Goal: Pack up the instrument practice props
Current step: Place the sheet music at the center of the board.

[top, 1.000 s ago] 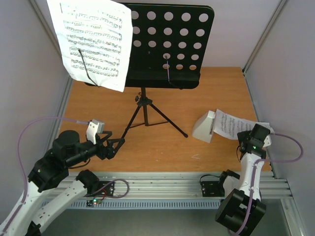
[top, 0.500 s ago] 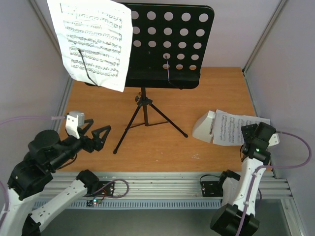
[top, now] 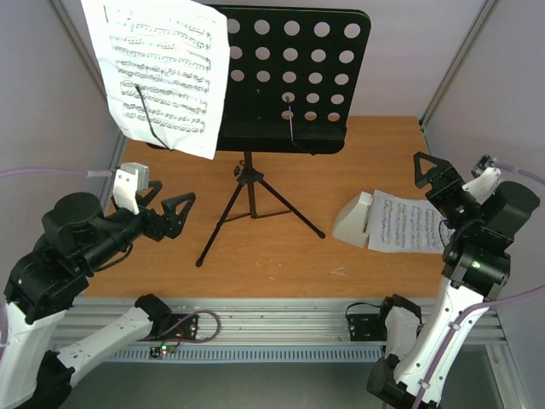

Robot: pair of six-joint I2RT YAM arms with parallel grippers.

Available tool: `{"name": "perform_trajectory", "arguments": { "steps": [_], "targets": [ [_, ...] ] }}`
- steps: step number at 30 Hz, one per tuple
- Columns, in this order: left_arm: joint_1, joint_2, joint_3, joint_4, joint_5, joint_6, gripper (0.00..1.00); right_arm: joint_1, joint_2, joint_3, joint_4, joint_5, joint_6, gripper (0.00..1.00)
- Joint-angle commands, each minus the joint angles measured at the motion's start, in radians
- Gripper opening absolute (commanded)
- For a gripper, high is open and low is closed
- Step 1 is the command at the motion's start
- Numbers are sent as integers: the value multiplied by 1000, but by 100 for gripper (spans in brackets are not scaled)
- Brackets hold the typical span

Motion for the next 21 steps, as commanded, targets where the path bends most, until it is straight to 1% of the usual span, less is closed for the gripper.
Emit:
{"name": "perform_trajectory", "arguments": {
  "steps": [1, 3, 8, 12, 17, 19, 21],
  "targets": [
    [4, 11, 44, 51, 17, 21, 94, 3, 5, 121, -77, -379, -51, 91],
    [4, 12, 53, 53, 12, 32, 94, 17, 7, 170, -85, -461, -48, 91],
    [4, 32, 94, 49, 1, 50, 95, 60, 42, 290, -166, -501, -73, 90],
    [4, 59, 125, 45, 12, 52, 95, 75, 74, 330, -175, -515, -77, 89],
    [5, 95, 127, 59, 34, 53, 94, 120, 124, 359, -232, -473, -122, 87],
    [4, 111, 106, 69, 89, 54, 90, 169, 141, 348, -259, -423, -156, 87],
    [5, 113, 57, 96, 153, 55, 86, 252, 149, 317, -266, -337, -173, 86]
  ]
}}
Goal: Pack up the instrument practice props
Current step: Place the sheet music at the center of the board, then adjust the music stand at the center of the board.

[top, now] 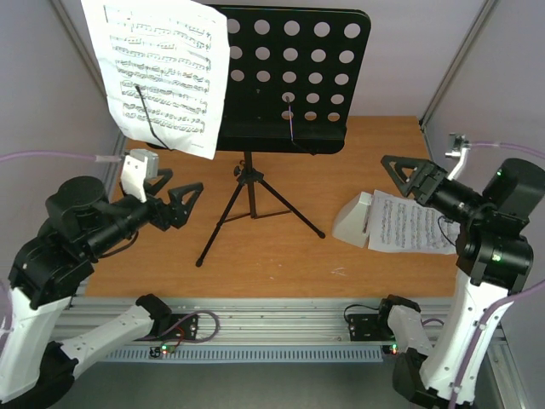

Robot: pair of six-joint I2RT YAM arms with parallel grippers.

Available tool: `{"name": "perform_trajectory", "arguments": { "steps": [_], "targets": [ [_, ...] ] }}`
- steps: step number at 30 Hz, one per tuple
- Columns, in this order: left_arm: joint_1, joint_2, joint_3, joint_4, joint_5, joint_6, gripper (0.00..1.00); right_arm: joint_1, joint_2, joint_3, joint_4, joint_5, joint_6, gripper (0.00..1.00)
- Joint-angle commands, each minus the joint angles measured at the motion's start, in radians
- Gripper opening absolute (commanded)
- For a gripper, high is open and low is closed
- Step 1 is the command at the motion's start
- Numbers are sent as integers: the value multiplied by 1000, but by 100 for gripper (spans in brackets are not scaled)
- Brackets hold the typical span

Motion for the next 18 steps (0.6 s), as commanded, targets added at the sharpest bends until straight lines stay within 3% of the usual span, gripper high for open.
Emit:
{"name": "perform_trajectory", "arguments": {
  "steps": [1, 8, 12, 18],
  "targets": [
    [4, 15, -85, 103, 144, 22, 85, 155, 24, -50, -50, 146, -59, 86],
    [4, -93, -452, 310, 231, -24, 76, 483, 27, -290, 132, 403, -50, 82],
    [4, -103, -677, 452, 186, -70, 70, 550, 36, -404, 217, 438, -18, 80],
    [6, -3, -772, 643, 72, -13, 64, 568, 32, -476, 241, 432, -26, 79]
  ]
}}
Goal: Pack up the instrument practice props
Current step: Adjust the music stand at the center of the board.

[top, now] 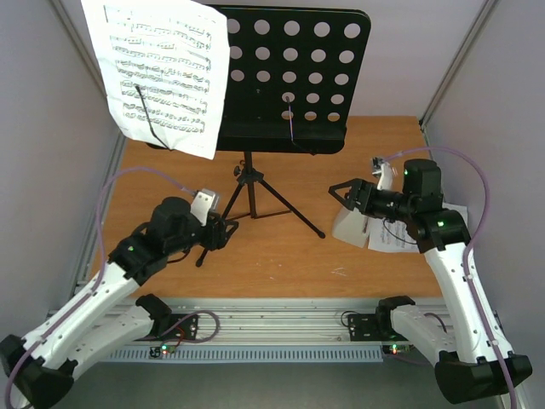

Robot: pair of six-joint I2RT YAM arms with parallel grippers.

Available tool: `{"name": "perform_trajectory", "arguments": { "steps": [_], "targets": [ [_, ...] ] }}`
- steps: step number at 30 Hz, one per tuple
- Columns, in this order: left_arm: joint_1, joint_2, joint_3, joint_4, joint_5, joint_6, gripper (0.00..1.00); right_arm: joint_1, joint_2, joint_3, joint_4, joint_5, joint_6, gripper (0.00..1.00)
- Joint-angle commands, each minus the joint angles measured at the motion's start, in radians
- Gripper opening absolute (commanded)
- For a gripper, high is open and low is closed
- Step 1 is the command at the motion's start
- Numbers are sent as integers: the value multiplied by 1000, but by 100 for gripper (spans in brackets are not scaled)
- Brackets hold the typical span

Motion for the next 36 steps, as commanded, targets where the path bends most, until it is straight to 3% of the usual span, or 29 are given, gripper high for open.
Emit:
{"name": "perform_trajectory", "arguments": {
  "steps": [1, 12, 21, 25, 36],
  "targets": [
    [8, 76, -20, 264, -111, 41, 64, 13, -25, -21, 66, 22, -2, 79],
    [36, 311, -1, 421, -126, 110, 49, 13, -66, -107, 64, -15, -10, 79],
    [36, 366, -20, 507, -108, 186, 13, 15, -76, -168, 124, -36, 34, 79],
    [36, 400, -14, 532, -118, 203, 2, 15, -78, -169, 122, -35, 34, 79],
    [5, 560, 46, 709, -189, 170, 0, 16, -98, -176, 106, -12, 28, 79]
  ]
}}
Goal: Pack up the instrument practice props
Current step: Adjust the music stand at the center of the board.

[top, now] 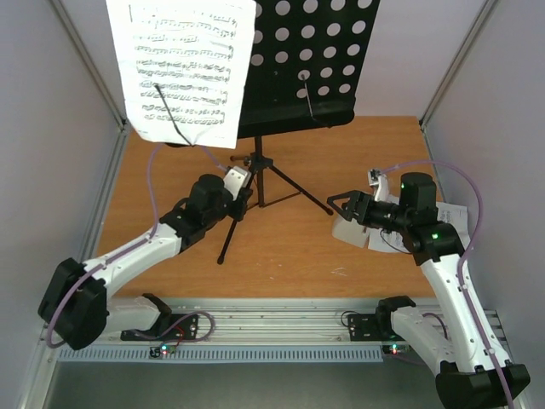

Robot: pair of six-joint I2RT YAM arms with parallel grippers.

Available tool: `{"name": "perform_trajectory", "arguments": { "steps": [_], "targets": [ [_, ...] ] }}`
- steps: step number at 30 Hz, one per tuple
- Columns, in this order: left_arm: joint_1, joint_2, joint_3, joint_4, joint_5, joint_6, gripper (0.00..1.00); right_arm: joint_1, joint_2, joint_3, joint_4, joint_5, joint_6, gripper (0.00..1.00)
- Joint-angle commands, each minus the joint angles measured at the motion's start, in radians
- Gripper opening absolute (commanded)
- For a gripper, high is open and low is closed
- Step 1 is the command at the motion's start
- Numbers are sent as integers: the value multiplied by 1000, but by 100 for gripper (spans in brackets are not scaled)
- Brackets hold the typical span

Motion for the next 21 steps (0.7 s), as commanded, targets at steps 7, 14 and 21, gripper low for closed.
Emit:
{"name": "perform_trajectory", "arguments": {
  "steps": [7, 14, 21],
  "targets": [
    [-60, 227, 163, 224, -116, -127, 0, 10, -43, -16, -12, 34, -3, 80],
    [-77, 291, 223, 206, -103, -146, 9, 10, -59, -25, -16, 37, -5, 81],
    [-76, 161, 151, 189, -177, -138, 74, 10, -60, -29, 42, -8, 37, 82]
  ]
}}
